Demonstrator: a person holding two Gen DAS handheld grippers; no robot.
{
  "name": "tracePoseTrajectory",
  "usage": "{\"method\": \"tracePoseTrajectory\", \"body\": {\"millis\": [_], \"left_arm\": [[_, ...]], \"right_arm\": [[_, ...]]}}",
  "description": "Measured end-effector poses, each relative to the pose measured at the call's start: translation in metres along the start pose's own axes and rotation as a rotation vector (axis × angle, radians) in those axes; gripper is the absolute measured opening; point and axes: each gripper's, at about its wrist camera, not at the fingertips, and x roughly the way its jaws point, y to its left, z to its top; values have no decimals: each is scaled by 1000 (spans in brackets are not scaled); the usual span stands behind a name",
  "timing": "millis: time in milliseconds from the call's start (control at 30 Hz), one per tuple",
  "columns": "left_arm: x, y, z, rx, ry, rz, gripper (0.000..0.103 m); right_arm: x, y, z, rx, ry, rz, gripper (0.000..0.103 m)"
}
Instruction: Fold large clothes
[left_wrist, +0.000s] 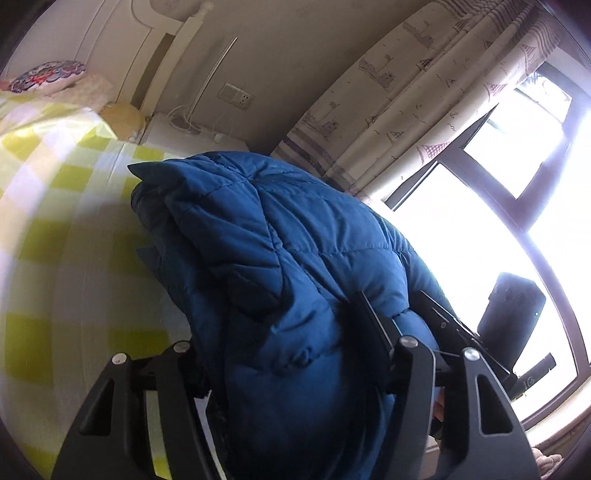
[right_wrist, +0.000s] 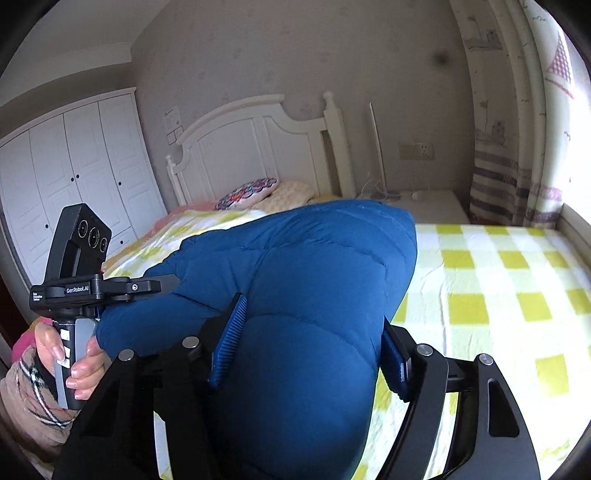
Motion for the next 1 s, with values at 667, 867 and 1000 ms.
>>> {"method": "tracePoseTrajectory", "body": {"millis": [667, 867, 1000], "left_arm": [[86, 35, -8, -71, 79, 108, 78], [67, 0, -5, 32, 8, 273, 79], [33, -64, 27, 215, -219, 320, 101]], "right_arm": [[32, 6, -4, -192, 56, -240, 77], [67, 11, -42, -238, 170, -269, 79], [63, 22, -42, -251, 176, -264, 80]]}}
